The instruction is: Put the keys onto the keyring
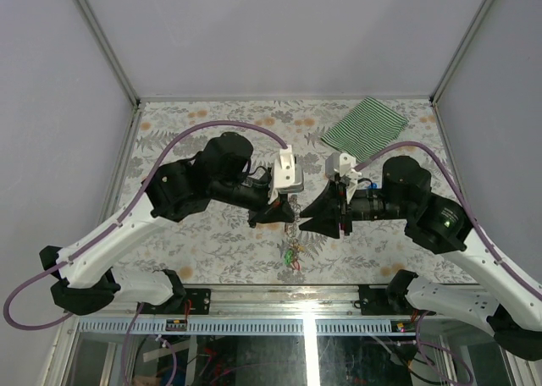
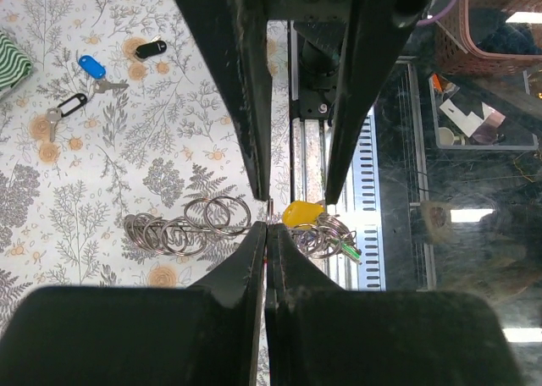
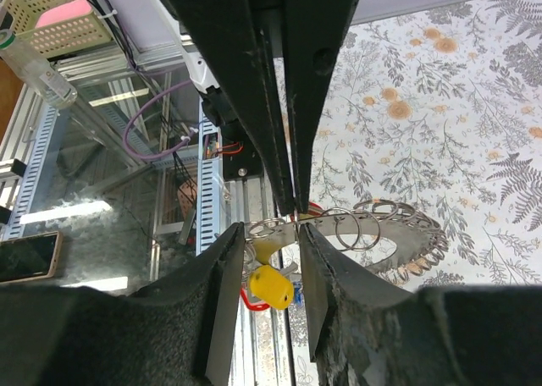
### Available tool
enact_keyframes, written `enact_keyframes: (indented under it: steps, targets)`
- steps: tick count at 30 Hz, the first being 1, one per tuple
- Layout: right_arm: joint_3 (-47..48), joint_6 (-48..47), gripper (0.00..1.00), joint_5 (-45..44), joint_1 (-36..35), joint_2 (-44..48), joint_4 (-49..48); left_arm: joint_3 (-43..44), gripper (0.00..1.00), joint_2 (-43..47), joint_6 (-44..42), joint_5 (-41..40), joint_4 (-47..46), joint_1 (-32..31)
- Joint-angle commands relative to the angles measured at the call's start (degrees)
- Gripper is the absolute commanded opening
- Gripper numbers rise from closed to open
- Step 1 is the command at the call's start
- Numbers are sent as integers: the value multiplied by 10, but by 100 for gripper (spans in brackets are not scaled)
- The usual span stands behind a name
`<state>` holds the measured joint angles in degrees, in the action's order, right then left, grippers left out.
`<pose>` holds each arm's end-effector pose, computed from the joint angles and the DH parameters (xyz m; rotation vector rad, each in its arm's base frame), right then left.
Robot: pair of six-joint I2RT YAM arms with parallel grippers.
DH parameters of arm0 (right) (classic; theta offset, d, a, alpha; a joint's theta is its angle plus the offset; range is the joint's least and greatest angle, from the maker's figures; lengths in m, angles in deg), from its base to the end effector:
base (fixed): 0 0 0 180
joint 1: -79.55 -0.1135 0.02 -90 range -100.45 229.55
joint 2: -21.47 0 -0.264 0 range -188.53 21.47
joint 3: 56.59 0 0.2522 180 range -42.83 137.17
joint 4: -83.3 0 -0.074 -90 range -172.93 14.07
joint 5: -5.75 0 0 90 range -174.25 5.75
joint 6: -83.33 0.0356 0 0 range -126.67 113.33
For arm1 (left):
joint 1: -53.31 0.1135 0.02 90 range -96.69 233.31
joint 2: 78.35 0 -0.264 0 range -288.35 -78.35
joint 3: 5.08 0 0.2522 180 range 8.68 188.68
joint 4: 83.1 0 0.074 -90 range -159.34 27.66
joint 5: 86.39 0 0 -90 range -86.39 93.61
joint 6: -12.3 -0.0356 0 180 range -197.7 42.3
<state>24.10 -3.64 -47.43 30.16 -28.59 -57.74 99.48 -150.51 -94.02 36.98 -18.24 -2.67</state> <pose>0.0938 0.1421 0.4296 -1.1675 1.4300 1.2070 0.1178 -0.2095 0.4443 1.5733 1.5463 -1.0192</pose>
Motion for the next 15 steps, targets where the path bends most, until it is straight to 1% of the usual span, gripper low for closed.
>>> enact_keyframes:
  steps: [1,4,9,15]
  targets:
    - [-5,6,38,10,-1,-8,-37,25,0,1,-12,7,-16,-6]
    - [-10,5,36,10,-1,-10,-45,26,0,-1,-13,10,-16,-6]
    - [-10,-1,29,10,0,-17,-43,26,0,-1,-13,10,-16,-8]
    - [-10,-11,25,4,-1,-21,-32,25,0,1,-16,14,-16,-10]
